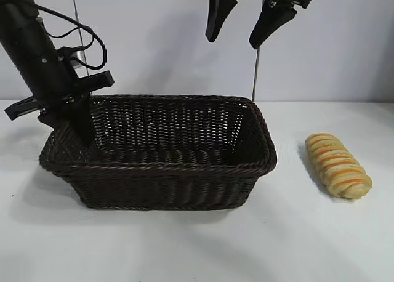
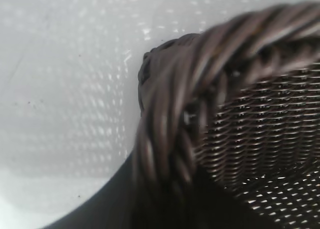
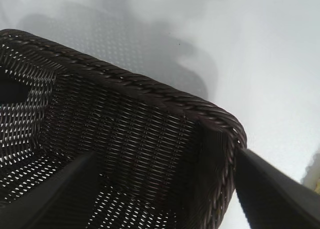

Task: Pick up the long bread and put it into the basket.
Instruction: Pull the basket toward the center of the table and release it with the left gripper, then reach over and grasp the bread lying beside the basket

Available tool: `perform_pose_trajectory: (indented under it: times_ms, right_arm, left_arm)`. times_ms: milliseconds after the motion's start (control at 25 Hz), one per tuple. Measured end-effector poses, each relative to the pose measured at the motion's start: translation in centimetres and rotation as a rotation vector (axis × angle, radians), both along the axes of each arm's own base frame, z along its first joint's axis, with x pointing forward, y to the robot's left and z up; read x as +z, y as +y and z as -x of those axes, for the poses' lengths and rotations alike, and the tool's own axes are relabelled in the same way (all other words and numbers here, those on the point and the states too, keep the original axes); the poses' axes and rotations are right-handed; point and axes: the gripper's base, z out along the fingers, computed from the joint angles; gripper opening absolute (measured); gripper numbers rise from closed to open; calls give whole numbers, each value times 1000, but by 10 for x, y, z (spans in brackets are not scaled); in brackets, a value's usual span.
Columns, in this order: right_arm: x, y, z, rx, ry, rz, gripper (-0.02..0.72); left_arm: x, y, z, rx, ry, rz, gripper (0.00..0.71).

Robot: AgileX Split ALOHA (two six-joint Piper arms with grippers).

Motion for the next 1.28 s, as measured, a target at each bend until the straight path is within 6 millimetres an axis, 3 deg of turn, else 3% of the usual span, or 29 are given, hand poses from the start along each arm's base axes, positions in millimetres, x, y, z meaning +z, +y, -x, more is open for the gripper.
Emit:
perform_pose_trajectory:
  times_ms: [280,960,1280]
  right_arm:
    - [0,0,0,0,0,0,549]
    - [0,0,0,0,0,0,549]
    - [0,0,0,0,1,0,549]
  left_arm:
    - [7,1,4,-21,18,-10,587]
    - [111,5,30,11,-177,54,587]
    - [127,-5,33,63,-203,183,587]
